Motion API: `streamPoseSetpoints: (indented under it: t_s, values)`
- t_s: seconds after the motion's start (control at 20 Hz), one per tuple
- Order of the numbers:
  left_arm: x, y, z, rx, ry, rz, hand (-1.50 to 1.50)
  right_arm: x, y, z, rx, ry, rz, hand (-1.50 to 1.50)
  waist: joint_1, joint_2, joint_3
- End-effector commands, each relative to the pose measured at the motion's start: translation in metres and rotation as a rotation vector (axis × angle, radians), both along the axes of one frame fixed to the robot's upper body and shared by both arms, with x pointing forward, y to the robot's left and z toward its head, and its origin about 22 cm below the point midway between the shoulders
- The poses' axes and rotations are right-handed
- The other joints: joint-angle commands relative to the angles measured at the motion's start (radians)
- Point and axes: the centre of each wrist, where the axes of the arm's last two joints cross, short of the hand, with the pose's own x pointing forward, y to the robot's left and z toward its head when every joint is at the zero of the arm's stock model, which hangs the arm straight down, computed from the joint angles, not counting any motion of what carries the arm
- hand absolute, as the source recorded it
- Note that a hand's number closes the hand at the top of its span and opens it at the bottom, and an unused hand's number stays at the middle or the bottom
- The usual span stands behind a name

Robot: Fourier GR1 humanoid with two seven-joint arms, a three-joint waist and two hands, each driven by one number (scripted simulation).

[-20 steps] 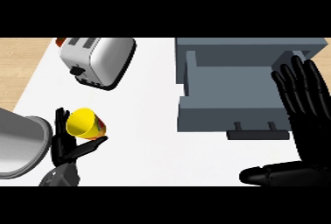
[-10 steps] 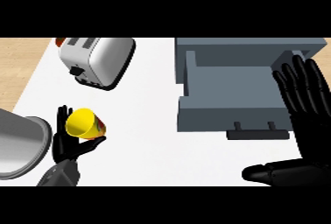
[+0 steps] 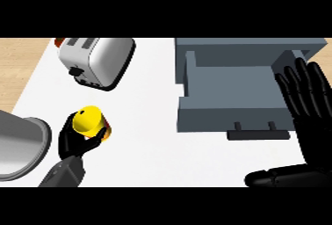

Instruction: Pick up the cup, place it into the drawer and close the drawer

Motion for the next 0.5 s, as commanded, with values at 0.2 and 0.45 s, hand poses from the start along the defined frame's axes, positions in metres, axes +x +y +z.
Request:
streamPoseSetpoints:
  t_s: [0.2, 0.45]
  values:
    - [0.000, 0.007, 0.003, 0.076, -0.136, 0.071, 1.50, -0.006, -0.018, -0.013, 0.001, -0.012, -0.004, -1.50, 0.004, -0.001, 0.001]
    - [0.008, 0.013, 0.015, 0.086, -0.156, -0.101, 1.50, -0.004, -0.004, -0.004, 0.000, -0.006, -0.014, -1.50, 0.013, -0.004, 0.001]
